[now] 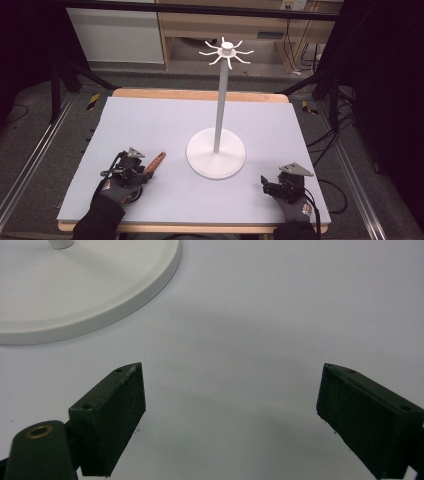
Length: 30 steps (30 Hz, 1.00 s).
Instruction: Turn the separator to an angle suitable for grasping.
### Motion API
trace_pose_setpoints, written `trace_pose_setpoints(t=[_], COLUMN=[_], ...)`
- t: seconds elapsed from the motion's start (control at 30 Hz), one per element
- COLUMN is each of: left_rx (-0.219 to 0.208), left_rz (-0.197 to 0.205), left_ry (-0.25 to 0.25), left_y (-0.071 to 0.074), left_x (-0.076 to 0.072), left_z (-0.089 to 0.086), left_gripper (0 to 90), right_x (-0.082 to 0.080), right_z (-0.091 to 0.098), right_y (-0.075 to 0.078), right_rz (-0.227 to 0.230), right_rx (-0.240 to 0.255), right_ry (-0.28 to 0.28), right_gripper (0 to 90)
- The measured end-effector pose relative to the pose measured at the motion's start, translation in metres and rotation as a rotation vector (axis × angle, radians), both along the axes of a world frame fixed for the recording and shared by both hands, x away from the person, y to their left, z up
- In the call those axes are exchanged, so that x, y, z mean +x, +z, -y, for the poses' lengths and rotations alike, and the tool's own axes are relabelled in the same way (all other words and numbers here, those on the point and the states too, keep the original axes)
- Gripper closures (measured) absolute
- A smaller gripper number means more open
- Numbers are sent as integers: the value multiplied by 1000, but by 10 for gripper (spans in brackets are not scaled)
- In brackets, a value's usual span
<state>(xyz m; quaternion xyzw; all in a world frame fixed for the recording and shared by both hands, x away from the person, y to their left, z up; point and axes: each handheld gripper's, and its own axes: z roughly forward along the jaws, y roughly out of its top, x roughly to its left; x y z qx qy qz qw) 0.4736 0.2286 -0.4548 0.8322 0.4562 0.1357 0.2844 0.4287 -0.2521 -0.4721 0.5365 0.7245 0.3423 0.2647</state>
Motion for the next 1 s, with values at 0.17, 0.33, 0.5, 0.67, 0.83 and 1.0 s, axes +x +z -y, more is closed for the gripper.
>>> trace_pose_setpoints(t=[0.17,0.33,0.5,0.67,0.83,1.0], left_rx=[-15,-21,-7,4,10,18], left_rz=[32,34,20,11,2,-10], left_ry=[0,-12,-20,-24,-18,-23], left_y=[15,21,17,12,9,3], left_x=[1,5,14,23,26,30], left_z=[-4,-4,2,8,11,15], left_gripper=[532,522,524,529,546,564], right_x=[1,1,1,1,1,1], right_z=[0,0,0,0,0,0], right_y=[0,-1,0,-1,0,0], right_rz=[-2,-5,-8,-9,-13,-14], right_rx=[-7,-13,-4,-8,-10,-10], right_ry=[1,1,-2,-2,-3,-3], right_gripper=[127,127,127,127,127,127])
